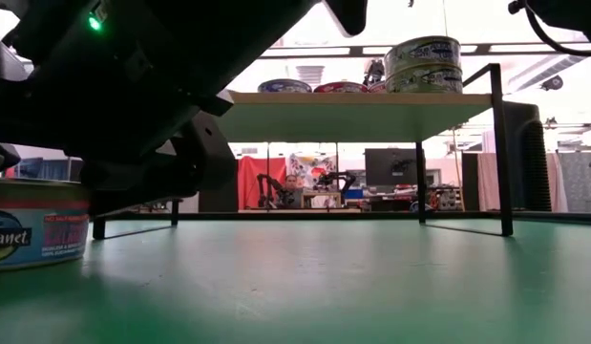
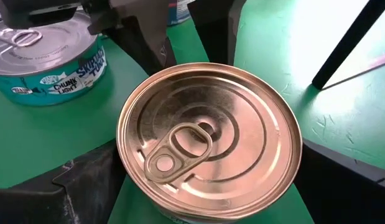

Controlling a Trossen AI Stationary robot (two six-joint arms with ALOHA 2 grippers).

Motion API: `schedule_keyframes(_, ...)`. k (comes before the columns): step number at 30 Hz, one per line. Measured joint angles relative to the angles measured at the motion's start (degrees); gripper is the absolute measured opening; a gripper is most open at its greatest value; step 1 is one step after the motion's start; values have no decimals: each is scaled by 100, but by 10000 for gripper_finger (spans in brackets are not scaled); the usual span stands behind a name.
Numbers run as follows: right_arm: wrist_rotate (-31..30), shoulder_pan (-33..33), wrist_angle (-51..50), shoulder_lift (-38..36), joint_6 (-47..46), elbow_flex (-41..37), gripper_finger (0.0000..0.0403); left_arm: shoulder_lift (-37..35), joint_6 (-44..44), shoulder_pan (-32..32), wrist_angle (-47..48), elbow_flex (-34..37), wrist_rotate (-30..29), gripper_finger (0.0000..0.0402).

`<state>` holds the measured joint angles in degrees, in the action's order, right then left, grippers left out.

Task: Stack canned seafood by type on shelf
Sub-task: Stack the top left blue and pink tuna can on top of the blue and pink tuna can on the shelf

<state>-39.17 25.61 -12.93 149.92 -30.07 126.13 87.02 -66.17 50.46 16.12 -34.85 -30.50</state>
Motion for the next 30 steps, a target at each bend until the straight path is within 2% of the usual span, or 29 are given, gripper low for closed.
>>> schedule_keyframes(5, -8, -78, 57, 5, -27, -3, 400, 76, -26, -11, 48, -73, -16, 215)
schedule_keyframes(10, 306, -192, 255, -14, 383, -187, 401, 438, 11, -11, 228, -301, -157, 215)
schedule_keyframes(14, 317, -186, 518, -23, 386, -412, 401, 681, 52, -11, 419, -506, -259, 215)
schedule_keyframes(21, 249, -196, 649, -23, 326, -485, 401, 737, 1027, -11, 664, -762, -325, 215)
schedule_keyframes(25, -9, -225, 816, -12, 329, -485, 400, 745, 1202, -13, 771, -831, -328, 214)
schedule_keyframes(30, -9, -234, 809, -10, 325, -487, 393, 745, 1275, -13, 740, -839, -323, 199)
